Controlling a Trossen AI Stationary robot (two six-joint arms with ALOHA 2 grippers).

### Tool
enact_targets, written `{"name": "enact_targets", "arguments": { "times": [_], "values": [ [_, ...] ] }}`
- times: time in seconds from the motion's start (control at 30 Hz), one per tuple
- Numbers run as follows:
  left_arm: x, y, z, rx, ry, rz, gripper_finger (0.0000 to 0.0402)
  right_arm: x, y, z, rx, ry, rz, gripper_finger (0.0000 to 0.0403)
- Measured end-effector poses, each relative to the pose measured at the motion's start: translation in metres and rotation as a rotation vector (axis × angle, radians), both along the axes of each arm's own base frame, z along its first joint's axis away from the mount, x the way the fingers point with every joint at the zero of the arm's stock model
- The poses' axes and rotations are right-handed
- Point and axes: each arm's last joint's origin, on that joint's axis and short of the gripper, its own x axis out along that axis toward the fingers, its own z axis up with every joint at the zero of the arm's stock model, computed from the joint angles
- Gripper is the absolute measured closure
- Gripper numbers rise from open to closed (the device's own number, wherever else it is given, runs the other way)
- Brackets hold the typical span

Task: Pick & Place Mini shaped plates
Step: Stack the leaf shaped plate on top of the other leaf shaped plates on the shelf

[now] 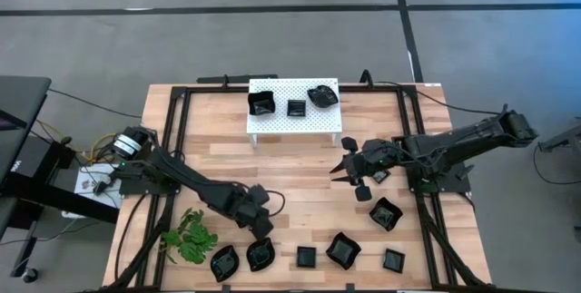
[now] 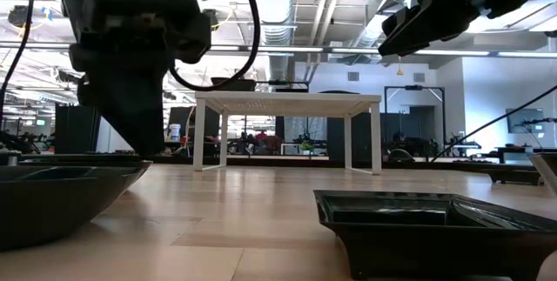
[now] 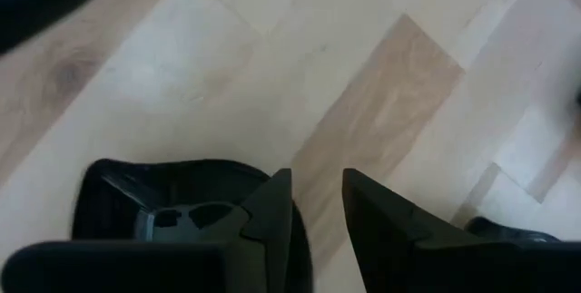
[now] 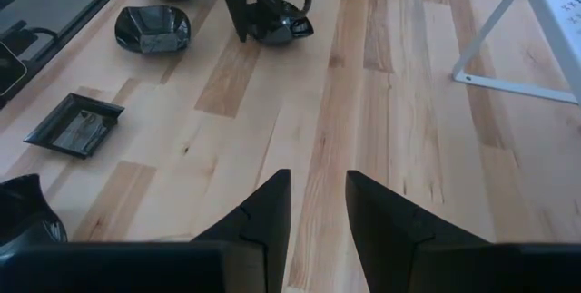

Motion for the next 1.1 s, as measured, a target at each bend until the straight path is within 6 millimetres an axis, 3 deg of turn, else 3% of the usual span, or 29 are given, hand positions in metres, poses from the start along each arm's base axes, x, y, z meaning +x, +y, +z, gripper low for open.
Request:
{"name": "enact_targets", "arguments": {
  "times": [0.6, 1.1],
  "values": [
    [-0.003, -0.002, 0.000, 0.035, 0.001, -0.021, 0.0300, 0.000, 0.000, 0.000, -0.009, -0.001, 0.005, 0.0300],
    [-0.023, -0.017, -0.012, 0.101, 0.020, -0.077, 0.0302, 0.000, 0.000, 0.000, -0.008, -0.008, 0.005, 0.0300]
  ]
}}
